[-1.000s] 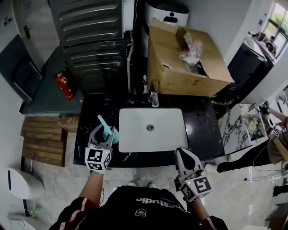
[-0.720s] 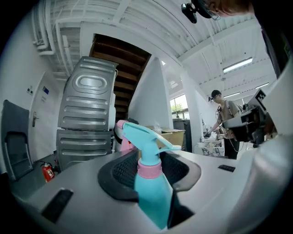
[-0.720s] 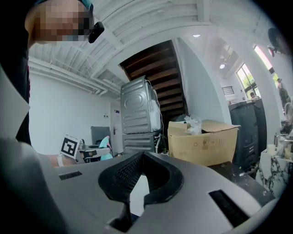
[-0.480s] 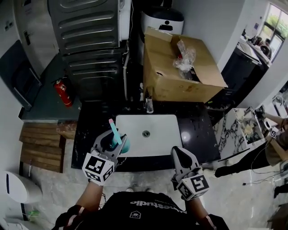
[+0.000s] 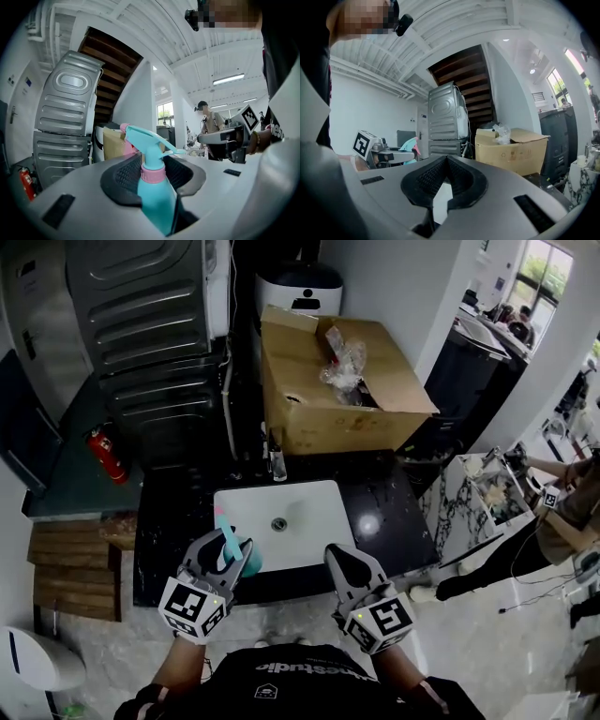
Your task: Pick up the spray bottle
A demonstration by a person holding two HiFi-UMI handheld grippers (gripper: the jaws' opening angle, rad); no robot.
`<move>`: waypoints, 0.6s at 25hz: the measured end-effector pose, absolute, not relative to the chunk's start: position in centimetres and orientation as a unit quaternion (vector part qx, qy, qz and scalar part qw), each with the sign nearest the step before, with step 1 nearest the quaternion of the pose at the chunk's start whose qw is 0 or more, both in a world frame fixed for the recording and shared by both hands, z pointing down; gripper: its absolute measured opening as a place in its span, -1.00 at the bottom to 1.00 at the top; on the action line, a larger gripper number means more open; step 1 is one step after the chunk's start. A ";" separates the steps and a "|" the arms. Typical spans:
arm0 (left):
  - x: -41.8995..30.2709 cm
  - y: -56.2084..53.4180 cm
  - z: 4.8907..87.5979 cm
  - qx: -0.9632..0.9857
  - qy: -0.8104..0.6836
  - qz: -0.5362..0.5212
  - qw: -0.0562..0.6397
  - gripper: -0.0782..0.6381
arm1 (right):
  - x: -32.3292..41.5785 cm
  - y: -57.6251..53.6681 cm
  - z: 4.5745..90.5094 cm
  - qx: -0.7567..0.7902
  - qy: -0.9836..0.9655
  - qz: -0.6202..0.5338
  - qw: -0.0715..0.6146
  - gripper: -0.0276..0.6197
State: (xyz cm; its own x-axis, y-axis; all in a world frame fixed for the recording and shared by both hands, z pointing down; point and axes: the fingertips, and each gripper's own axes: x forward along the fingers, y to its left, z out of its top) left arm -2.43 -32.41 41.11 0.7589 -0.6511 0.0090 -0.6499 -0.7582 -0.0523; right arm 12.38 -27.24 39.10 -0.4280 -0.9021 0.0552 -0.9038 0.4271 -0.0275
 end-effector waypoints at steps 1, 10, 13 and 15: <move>-2.2 -32.2 41.1 -0.939 0.344 -0.013 0.023 -0.36 | 12.5 -27.1 39.1 0.534 -0.845 0.026 0.014 -0.80; -1.4 -31.8 40.9 -0.941 0.339 -0.001 0.010 -0.36 | 12.9 -26.1 39.5 0.538 -0.842 0.039 0.023 -0.80; -1.6 -31.9 40.8 -0.940 0.340 0.004 0.005 -0.36 | 13.1 -26.0 39.3 0.538 -0.842 0.036 0.016 -0.80; -1.7 -32.1 40.7 -0.940 0.341 0.009 -0.001 -0.36 | 13.1 -26.0 39.0 0.539 -0.841 0.044 0.020 -0.80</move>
